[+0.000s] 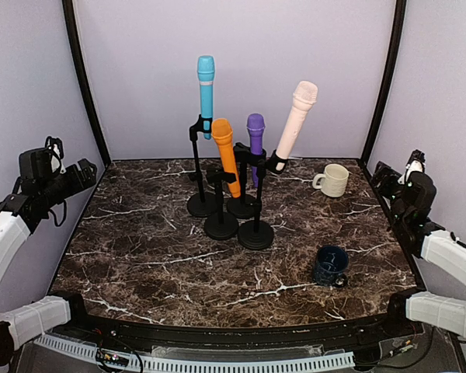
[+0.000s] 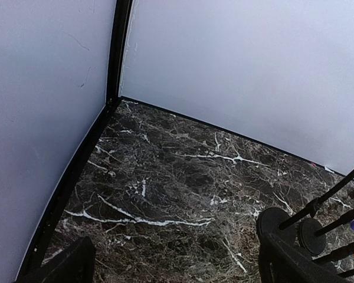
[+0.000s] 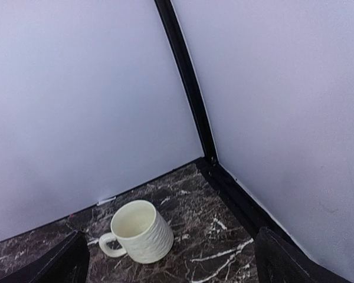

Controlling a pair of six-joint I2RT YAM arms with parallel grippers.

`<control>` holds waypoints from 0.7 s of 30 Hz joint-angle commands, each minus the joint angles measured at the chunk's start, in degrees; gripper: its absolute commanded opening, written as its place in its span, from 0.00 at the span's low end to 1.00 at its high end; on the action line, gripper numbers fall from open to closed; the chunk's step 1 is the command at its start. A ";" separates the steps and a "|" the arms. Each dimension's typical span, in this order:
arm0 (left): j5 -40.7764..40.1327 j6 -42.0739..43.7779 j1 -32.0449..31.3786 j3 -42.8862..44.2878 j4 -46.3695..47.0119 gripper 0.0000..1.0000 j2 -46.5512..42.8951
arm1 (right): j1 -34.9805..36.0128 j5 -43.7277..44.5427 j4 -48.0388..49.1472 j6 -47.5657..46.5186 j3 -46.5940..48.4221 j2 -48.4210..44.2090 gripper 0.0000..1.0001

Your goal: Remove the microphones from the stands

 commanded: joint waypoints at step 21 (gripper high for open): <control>31.54 9.53 -11.25 -6.34 15.72 0.98 -10.43 | 5.43 -57.83 -9.35 1.46 10.23 4.65 0.97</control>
